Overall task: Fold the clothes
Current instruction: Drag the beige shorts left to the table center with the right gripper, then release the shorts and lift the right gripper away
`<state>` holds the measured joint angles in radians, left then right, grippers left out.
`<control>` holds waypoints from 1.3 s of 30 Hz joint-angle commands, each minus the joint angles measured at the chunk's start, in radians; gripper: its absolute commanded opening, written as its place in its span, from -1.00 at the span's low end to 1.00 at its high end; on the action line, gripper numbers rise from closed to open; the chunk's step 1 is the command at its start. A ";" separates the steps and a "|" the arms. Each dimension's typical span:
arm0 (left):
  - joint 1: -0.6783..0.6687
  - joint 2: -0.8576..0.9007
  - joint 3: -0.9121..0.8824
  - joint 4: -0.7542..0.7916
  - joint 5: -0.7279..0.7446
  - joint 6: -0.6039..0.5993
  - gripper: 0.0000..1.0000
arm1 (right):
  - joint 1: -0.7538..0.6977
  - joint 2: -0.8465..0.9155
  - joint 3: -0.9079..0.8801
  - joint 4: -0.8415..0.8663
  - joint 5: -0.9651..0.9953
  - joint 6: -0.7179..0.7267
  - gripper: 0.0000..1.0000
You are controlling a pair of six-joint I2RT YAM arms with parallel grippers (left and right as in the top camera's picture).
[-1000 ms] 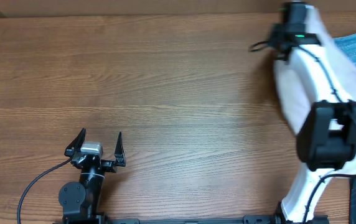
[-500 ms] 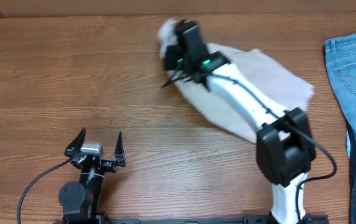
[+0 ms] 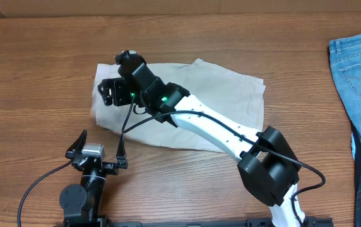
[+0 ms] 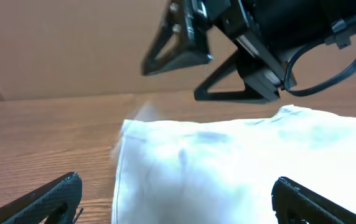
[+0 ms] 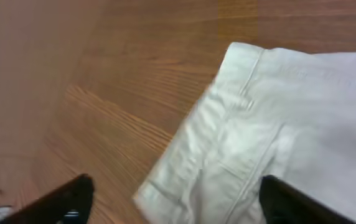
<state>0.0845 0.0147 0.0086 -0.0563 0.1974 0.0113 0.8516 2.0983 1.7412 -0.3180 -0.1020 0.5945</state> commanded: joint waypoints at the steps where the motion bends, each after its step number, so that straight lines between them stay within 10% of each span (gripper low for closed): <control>1: -0.006 -0.010 -0.004 0.000 0.009 0.019 1.00 | -0.032 -0.018 0.027 -0.006 0.004 0.008 0.89; 22: -0.006 -0.010 -0.004 0.000 0.009 0.019 1.00 | -0.683 -0.308 -0.037 -0.909 0.100 -0.026 1.00; 39: -0.006 -0.010 -0.004 0.000 0.009 0.019 1.00 | -0.792 -0.301 -0.497 -0.412 0.088 -0.040 0.36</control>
<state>0.0845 0.0147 0.0086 -0.0563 0.1974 0.0113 0.0998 1.8038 1.2785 -0.7704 -0.0021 0.5690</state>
